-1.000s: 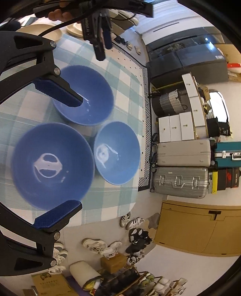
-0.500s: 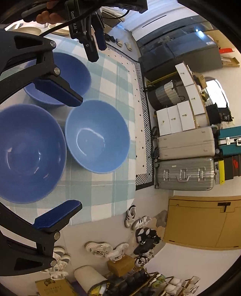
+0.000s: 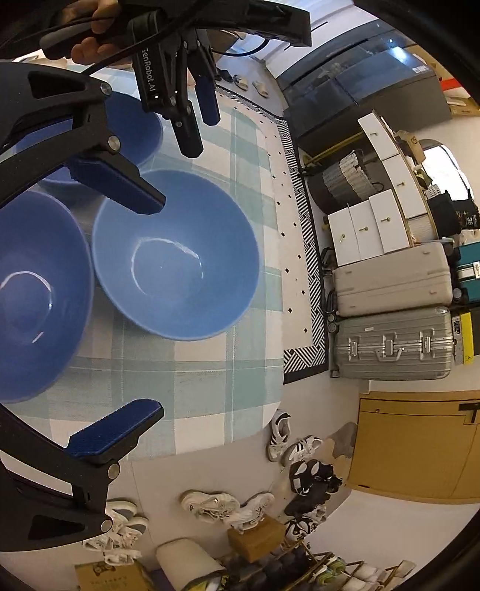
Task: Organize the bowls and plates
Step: 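Close both grippers on the rim of the nearest blue bowl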
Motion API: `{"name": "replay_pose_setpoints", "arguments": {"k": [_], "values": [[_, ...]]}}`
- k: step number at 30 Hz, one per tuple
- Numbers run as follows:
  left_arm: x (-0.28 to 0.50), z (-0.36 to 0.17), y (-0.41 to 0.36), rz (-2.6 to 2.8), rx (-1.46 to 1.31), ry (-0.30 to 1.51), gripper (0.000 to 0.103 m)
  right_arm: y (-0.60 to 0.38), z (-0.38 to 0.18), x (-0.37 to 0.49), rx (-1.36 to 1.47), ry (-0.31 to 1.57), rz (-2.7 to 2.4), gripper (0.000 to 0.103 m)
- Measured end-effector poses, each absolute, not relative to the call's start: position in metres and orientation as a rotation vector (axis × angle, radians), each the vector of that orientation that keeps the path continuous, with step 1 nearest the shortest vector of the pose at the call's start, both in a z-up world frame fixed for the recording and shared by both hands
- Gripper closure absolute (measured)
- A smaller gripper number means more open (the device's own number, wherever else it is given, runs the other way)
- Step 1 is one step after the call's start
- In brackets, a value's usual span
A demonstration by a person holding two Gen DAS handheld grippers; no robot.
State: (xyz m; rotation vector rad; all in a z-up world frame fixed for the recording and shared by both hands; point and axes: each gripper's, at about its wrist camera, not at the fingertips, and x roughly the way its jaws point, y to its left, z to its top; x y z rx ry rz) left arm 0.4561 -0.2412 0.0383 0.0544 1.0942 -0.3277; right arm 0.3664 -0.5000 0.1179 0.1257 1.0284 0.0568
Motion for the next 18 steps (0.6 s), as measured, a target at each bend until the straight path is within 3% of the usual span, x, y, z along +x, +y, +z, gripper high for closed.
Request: {"name": "replay_pose_setpoints", "arguments": {"k": [7,11,13,16,18], "values": [[0.476,0.024,-0.249,-0.338,0.055,1.113,0.034,-0.508,0.093,0.388,0.172,1.092,0.050,0.002],[0.483,0.014,-0.256,-0.353,0.058,1.127,0.038,-0.507,0.082,0.397,0.163,1.123,0.051,0.015],[0.486,0.009,-0.260,-0.354,0.061,1.140,0.039,-0.506,0.078,0.400,0.159,1.130,0.056,0.015],[0.490,0.002,-0.262,-0.352,0.069,1.153,0.048,-0.505,0.073,0.404,0.157,1.135,0.055,0.016],[0.492,-0.002,-0.262,-0.357,0.055,1.161,0.053,-0.506,0.072,0.406,0.161,1.137,0.057,0.021]]}}
